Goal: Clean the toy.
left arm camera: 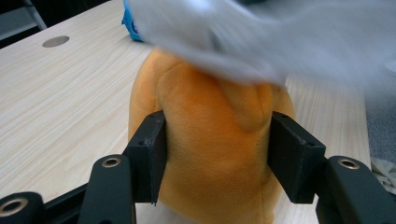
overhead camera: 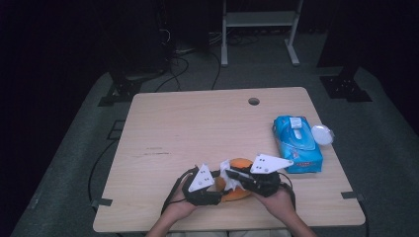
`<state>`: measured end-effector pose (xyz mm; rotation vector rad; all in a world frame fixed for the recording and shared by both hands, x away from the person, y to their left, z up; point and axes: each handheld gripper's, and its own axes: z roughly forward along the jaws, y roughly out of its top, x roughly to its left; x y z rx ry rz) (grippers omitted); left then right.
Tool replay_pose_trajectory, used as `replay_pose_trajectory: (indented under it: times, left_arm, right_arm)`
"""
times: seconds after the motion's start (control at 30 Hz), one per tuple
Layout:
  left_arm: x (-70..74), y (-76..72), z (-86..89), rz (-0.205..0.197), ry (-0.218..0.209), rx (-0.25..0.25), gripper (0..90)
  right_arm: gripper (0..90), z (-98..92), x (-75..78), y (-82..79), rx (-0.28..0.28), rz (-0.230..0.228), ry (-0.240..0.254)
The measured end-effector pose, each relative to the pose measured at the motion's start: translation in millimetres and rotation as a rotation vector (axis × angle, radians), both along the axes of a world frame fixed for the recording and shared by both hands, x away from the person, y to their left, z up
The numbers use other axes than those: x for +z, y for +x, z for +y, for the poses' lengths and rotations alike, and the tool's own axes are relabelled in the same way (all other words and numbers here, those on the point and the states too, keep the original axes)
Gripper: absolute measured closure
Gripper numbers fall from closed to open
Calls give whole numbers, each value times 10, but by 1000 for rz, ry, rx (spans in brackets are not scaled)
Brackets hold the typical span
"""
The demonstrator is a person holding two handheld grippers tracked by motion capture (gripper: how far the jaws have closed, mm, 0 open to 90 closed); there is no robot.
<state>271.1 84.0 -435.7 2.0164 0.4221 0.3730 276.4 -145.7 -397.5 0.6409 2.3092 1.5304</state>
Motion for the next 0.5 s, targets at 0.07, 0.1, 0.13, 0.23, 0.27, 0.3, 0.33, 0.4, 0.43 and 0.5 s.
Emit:
replay_pose_trajectory:
  times: [0.07, 0.1, 0.13, 0.23, 0.27, 0.3, 0.33, 0.4, 0.43, 0.5]
  left_arm:
    - [8, 17, 9, 22, -26, 3, 389]
    - [18, 33, 11, 48, -62, 7, 341]
    - [28, 51, 9, 76, -97, 17, 292]
    - [34, 68, -6, 98, -123, 38, 259]
    - [27, 56, -10, 78, -111, 37, 313]
    - [27, 50, 3, 67, -92, 31, 344]
    - [24, 50, 19, 66, -89, 27, 375]
    - [10, 53, 51, 72, -76, 25, 396]
    - [3, 62, 73, 76, -72, 21, 397]
    - [2, 74, 101, 99, -84, 18, 389]
  right_arm:
    - [831, -141, -26, 82, -52, 23, 3]
    - [832, -192, -40, 100, -65, 39, 6]
    - [831, -221, -49, 105, -66, 48, 20]
    - [831, -141, -37, 48, -11, 63, 44]
    - [830, -87, -27, 23, 7, 49, 34]
    - [830, -50, -14, 8, 15, 33, 17]
    - [831, -45, -9, 14, 14, 29, 8]
    - [831, -108, -37, 69, -14, 47, 12]
    - [831, -159, -62, 103, -35, 59, 13]
    - [831, -272, -111, 161, -84, 76, 15]
